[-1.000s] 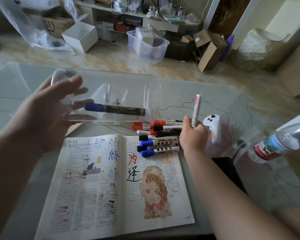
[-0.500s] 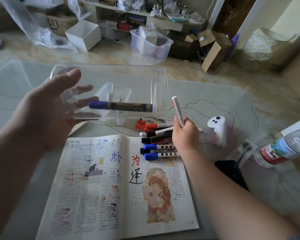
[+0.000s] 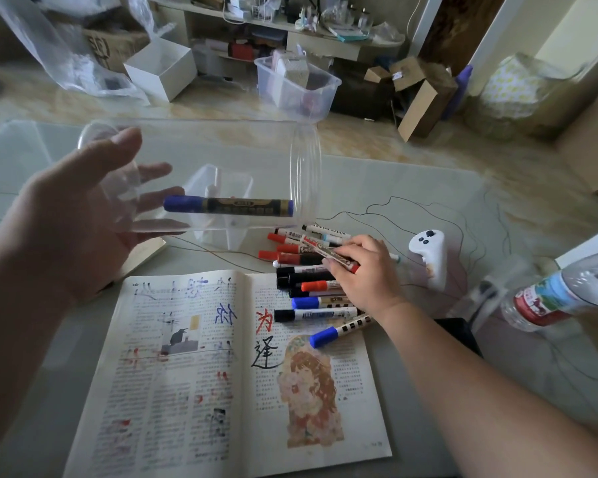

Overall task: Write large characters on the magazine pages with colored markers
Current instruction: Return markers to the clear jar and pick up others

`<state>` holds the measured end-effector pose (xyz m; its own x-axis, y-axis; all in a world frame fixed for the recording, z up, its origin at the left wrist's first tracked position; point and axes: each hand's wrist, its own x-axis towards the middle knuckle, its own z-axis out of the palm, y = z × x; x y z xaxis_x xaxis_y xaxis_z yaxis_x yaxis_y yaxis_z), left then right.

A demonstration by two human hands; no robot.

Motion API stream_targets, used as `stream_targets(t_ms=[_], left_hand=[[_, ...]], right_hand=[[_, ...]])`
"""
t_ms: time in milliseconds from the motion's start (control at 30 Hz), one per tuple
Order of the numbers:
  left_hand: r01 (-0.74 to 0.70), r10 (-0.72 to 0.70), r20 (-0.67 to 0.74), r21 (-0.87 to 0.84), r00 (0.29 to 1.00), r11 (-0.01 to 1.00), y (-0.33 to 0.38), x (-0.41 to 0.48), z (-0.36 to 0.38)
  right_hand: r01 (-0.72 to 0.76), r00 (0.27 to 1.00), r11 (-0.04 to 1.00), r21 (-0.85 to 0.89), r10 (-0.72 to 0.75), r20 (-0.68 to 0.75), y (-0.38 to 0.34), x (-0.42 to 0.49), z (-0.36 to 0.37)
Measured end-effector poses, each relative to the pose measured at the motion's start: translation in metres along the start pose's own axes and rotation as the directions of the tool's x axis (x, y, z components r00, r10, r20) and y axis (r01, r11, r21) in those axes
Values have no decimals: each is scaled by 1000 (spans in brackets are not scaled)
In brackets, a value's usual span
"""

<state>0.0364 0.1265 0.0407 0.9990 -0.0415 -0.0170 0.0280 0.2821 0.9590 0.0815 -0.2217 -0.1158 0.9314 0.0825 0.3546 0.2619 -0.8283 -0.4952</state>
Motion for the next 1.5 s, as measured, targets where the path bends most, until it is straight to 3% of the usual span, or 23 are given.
stream_targets(t_ms=[167, 300, 600, 667, 767, 833, 900, 1033, 1167, 1300, 1367, 1400, 1433, 1500], left_hand=[[8, -8, 6, 26, 1000, 1000, -4, 2, 3], [-11, 11, -13, 35, 1000, 999, -5, 0, 10], [-16, 15, 22, 71, 1000, 997, -5, -2, 16], [-22, 21, 17, 73, 1000, 997, -4, -2, 17], [-18, 18, 7, 65, 1000, 998, -1, -3, 20], [-12, 12, 4, 56, 1000, 998, 1, -5, 24], [-6, 6, 9, 41, 1000, 999, 0, -7, 30], [12, -13, 39, 22, 999, 1000, -5, -15, 37], [68, -75, 78, 94, 994, 993, -17, -24, 38], [71, -79, 74, 98, 994, 993, -24, -27, 46], [45, -53, 78, 96, 996, 994, -23, -28, 51], [19, -28, 90, 106, 996, 994, -21, -28, 53], [-9, -4, 104, 119, 995, 993, -18, -28, 56], [-25, 9, 110, 149, 994, 989, -17, -28, 60]], right_hand=[[193, 981, 979, -70, -194, -16, 9, 1, -2], [268, 961, 952, -146, -275, -33, 9, 5, -3], [273, 950, 944, -183, -294, -102, -9, -1, -23], [357, 933, 924, -136, -359, 11, -18, -11, -46], [615, 770, 775, -148, -550, 323, -9, -48, -71], [695, 706, 667, -269, -562, 431, 10, -68, -73], [660, 747, 660, -359, -526, 406, 21, -69, -66], [508, 861, 742, -438, -423, 283, 13, -51, -49], [472, 881, 743, -475, -372, 294, 14, -54, -43], [406, 914, 882, -239, -393, 101, -17, -52, -57], [239, 969, 971, 15, -237, -66, -40, -51, -67], [80, 993, 970, 230, -57, -104, -51, -50, -73], [-102, 988, 873, 477, 145, -54, -61, -50, -80], [-294, 948, 645, 705, 289, 130, -76, -54, -96]])
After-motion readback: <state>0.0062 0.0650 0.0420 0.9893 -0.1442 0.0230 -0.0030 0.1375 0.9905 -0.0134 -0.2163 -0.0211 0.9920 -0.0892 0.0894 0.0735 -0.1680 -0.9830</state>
